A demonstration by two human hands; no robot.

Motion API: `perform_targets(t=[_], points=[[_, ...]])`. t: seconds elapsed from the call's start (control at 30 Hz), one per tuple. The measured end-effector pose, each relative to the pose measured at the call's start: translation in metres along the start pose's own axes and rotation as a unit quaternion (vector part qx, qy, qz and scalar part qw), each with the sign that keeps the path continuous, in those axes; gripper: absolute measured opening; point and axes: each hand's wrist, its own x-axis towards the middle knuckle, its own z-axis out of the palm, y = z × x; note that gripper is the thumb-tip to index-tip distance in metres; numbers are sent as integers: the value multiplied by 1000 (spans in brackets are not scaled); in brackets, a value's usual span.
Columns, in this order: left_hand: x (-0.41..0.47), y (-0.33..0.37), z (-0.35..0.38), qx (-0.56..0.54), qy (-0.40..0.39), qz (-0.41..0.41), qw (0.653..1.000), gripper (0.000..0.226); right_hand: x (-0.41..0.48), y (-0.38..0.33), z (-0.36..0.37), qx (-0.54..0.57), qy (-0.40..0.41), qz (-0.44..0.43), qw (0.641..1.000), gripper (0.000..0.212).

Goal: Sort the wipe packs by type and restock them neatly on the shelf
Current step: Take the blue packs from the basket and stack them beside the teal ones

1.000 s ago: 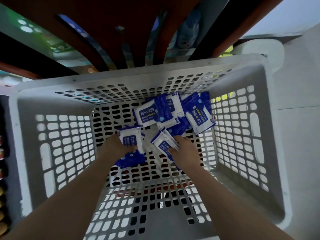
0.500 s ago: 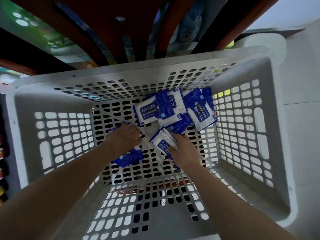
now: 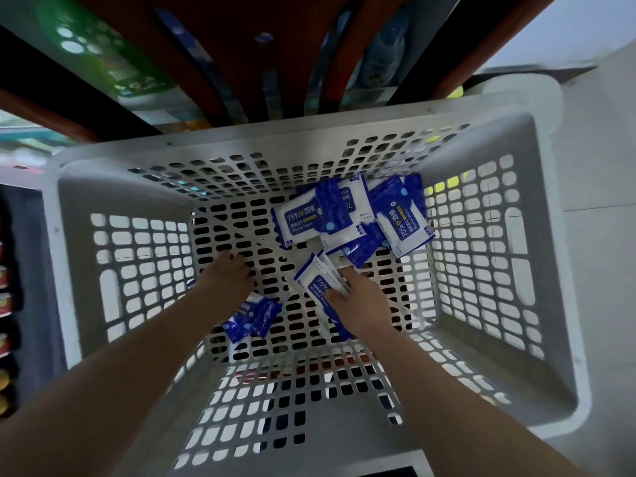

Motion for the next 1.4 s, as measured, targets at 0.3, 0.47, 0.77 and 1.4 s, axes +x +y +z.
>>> perform_targets(t=[0.3,0.47,0.77,1.4], points=[[-49,-4,-9,-338,75,-117,931,33,-29,-28,-10,104,25,-49,993,24],[-89,8,-30,-660,142,-203,709,33,-50,-57,-35,190,67,-90,975,10],[-194,49,-82,-840,330,-253,348,20,-114,-118,-93,207,19,-239,948,11],[-465,115,4,-793,500,-349,-9,51,-322,-297,-22,142,-109,-515,838,37]])
